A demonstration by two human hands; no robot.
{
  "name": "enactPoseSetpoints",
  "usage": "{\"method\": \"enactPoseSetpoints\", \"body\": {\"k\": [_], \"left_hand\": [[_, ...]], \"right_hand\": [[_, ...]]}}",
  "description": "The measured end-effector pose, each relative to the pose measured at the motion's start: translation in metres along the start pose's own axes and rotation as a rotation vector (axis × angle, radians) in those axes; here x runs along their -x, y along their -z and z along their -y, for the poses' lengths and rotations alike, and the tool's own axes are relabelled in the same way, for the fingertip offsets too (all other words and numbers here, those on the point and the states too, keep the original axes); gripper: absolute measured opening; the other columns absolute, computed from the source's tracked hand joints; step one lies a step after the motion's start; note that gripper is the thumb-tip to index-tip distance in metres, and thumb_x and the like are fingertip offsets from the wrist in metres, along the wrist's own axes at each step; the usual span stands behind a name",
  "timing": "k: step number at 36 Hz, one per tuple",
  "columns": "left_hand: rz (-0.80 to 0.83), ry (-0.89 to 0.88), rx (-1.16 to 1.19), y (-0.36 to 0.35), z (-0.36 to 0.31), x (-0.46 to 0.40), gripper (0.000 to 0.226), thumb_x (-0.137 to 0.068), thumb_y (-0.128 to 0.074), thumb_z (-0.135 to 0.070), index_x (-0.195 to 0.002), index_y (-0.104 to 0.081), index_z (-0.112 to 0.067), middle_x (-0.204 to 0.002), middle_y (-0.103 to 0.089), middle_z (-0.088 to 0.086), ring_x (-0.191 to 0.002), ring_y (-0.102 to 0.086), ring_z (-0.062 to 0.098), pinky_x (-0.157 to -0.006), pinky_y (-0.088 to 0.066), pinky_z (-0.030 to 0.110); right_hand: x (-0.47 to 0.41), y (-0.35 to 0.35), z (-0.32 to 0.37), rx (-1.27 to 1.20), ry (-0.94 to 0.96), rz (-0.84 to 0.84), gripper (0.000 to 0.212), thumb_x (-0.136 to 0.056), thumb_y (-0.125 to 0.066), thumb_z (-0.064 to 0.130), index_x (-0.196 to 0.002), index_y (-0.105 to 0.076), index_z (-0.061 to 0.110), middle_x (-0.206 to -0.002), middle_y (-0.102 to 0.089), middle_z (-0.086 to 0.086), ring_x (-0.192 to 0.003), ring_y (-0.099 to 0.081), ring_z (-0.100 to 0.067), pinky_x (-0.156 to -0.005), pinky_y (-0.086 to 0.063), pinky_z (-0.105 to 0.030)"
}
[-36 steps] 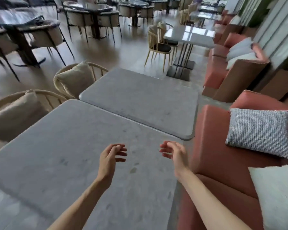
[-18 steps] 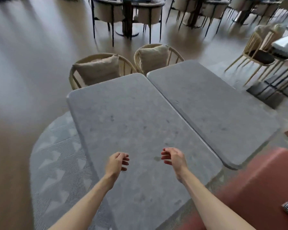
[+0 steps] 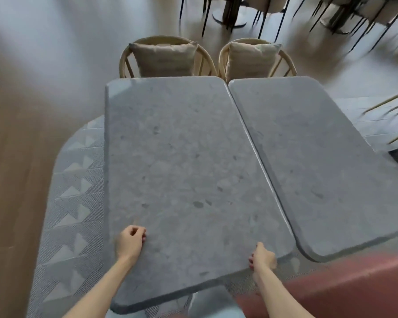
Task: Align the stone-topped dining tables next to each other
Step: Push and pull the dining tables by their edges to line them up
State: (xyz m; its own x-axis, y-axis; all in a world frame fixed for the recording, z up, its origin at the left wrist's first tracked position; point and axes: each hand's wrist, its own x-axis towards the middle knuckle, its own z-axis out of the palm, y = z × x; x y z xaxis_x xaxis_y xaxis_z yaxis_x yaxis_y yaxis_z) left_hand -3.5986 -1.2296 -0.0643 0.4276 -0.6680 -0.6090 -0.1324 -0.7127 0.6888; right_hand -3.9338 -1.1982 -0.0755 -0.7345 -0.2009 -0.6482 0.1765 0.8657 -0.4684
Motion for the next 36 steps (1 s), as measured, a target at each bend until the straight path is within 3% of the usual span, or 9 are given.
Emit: {"method": "enactPoseSetpoints", "body": {"k": [3,8,14,19,22,25,29,32,36], "left_hand": [[-0.17,0.02,-0.052,-0.013,0.007,0.022,0.018,-0.091,-0.06,-0.012,-0.074,-0.067,-0.013,-0.072,-0.069,0.006,-0.074,-0.061,0.027,-0.074,-0.048,0.04],[-0.403,0.103,-0.095,-0.041,0.03,0.075,0.009,-0.092,-0.06,-0.015,-0.083,-0.063,-0.013,-0.078,-0.062,0.009,-0.078,-0.055,0.029,-0.071,-0.041,0.038],[-0.537,0.2,-0.022,-0.078,0.053,0.121,0.004,-0.089,-0.064,-0.011,-0.09,-0.061,-0.009,-0.094,-0.067,0.017,-0.087,-0.061,0.035,-0.079,-0.046,0.042],[-0.675,0.438,0.207,-0.112,0.052,0.141,0.041,-0.082,-0.076,-0.027,-0.108,-0.056,-0.002,-0.118,-0.057,0.021,-0.108,-0.056,0.037,-0.092,-0.041,0.042],[-0.649,0.678,0.515,-0.132,0.051,0.151,0.066,-0.077,-0.08,-0.044,-0.118,-0.053,0.0,-0.116,-0.057,0.016,-0.103,-0.058,0.034,-0.09,-0.048,0.044],[-0.482,0.793,0.921,-0.146,0.055,0.157,0.078,-0.071,-0.078,-0.06,-0.121,-0.052,-0.006,-0.106,-0.058,0.007,-0.089,-0.061,0.023,-0.078,-0.056,0.037],[-0.172,0.686,1.279,-0.16,0.061,0.152,0.061,-0.078,-0.066,-0.066,-0.112,-0.058,-0.014,-0.11,-0.062,0.011,-0.095,-0.061,0.028,-0.087,-0.05,0.047],[-0.134,0.636,1.356,-0.163,0.06,0.148,0.054,-0.082,-0.064,-0.064,-0.106,-0.061,-0.016,-0.113,-0.063,0.014,-0.099,-0.061,0.031,-0.091,-0.048,0.047],[-0.101,0.605,1.374,-0.162,0.069,0.146,0.064,-0.086,-0.061,-0.06,-0.129,-0.058,-0.013,-0.129,-0.062,0.014,-0.117,-0.059,0.032,-0.106,-0.044,0.047]], "right_hand": [[-0.005,0.007,0.007,-0.08,-0.023,-0.03,0.039,-0.09,-0.055,0.021,-0.055,-0.053,0.004,-0.05,-0.057,-0.011,-0.062,-0.061,-0.034,-0.069,-0.053,-0.047],[-0.012,0.025,0.004,-0.116,-0.072,0.018,0.043,-0.096,-0.053,0.031,-0.064,-0.059,0.002,-0.045,-0.061,-0.005,-0.048,-0.062,-0.022,-0.067,-0.057,-0.042],[-0.041,0.051,-0.007,-0.03,-0.212,-0.029,0.068,-0.088,-0.063,0.053,-0.115,-0.058,-0.01,-0.107,-0.068,-0.027,-0.098,-0.066,-0.042,-0.09,-0.053,-0.053],[-0.04,0.055,-0.016,-0.195,-0.291,0.07,0.078,-0.08,-0.068,0.064,-0.119,-0.055,-0.002,-0.11,-0.065,-0.016,-0.08,-0.061,-0.029,-0.075,-0.055,-0.041],[-0.041,0.058,-0.017,-0.45,-0.399,0.297,0.064,-0.08,-0.068,0.062,-0.119,-0.053,0.013,-0.111,-0.064,-0.011,-0.081,-0.064,-0.027,-0.069,-0.054,-0.039],[-0.044,0.055,-0.019,-0.602,-0.497,0.561,0.064,-0.083,-0.062,0.064,-0.123,-0.057,0.014,-0.119,-0.064,-0.014,-0.103,-0.062,-0.032,-0.09,-0.053,-0.044],[-0.039,0.05,-0.027,-0.65,-0.545,0.707,0.066,-0.084,-0.065,0.059,-0.128,-0.058,0.011,-0.124,-0.063,-0.019,-0.115,-0.06,-0.035,-0.093,-0.052,-0.048],[-0.038,0.051,-0.031,-0.68,-0.553,0.748,0.064,-0.086,-0.066,0.052,-0.134,-0.056,0.01,-0.123,-0.064,-0.02,-0.116,-0.06,-0.035,-0.1,-0.049,-0.046],[-0.04,0.056,-0.03,-0.669,-0.557,0.783,0.063,-0.088,-0.065,0.049,-0.135,-0.054,0.008,-0.128,-0.061,-0.021,-0.12,-0.058,-0.036,-0.108,-0.045,-0.047]]}}
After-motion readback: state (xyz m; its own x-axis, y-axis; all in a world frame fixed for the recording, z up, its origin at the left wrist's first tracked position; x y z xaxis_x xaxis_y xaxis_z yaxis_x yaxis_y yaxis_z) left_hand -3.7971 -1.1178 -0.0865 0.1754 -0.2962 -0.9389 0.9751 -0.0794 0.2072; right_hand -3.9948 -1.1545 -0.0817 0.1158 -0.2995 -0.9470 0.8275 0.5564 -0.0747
